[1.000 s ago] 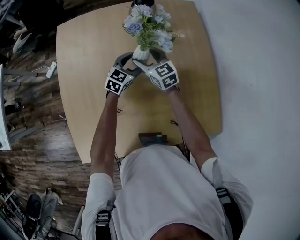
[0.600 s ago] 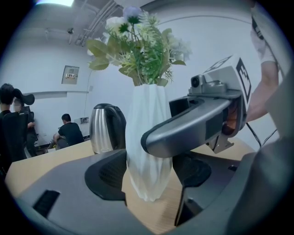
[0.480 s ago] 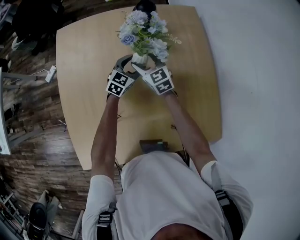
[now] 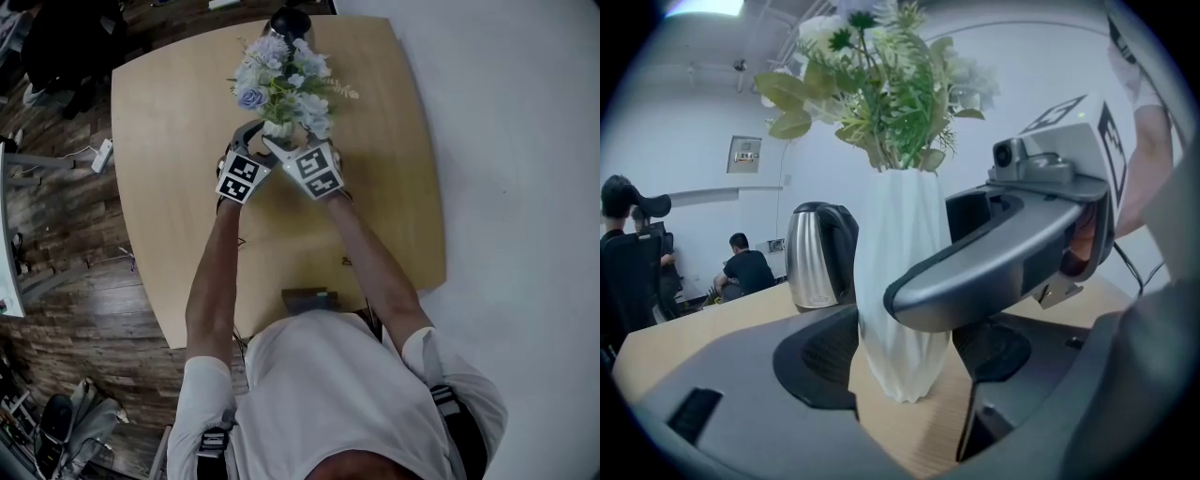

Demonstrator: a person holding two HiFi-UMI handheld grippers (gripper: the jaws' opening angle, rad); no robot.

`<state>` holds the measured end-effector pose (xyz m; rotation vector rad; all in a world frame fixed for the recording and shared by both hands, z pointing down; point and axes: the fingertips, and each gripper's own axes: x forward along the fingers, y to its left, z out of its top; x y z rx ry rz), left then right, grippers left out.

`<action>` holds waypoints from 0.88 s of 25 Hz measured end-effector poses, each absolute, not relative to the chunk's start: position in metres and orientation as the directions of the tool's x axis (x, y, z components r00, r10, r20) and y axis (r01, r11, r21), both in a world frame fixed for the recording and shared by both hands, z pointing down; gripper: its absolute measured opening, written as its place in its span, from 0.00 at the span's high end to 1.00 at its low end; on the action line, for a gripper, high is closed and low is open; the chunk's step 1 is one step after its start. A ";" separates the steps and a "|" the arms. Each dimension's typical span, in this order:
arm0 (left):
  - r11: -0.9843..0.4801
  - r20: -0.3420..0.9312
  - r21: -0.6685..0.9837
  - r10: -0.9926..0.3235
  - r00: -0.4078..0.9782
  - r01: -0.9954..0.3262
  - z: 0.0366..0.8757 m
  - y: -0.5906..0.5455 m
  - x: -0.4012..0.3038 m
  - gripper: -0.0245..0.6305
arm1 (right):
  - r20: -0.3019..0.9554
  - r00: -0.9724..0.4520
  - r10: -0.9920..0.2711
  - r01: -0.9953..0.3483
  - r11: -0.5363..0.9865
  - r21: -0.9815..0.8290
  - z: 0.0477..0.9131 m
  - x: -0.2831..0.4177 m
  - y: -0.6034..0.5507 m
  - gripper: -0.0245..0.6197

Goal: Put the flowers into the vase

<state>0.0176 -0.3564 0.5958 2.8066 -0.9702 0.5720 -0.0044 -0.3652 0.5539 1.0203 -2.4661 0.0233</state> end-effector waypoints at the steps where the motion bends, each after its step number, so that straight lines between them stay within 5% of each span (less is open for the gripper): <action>1: -0.788 0.387 -0.013 -0.572 0.723 -0.616 0.596 -0.357 0.018 0.48 | 0.426 -0.615 -0.663 -0.671 0.724 0.160 0.554 -0.004 -0.365 0.48; 22: -0.751 0.383 0.017 -0.605 0.698 -0.660 0.598 -0.351 0.005 0.48 | 0.370 -0.640 -0.673 -0.704 0.707 0.069 0.547 -0.003 -0.363 0.48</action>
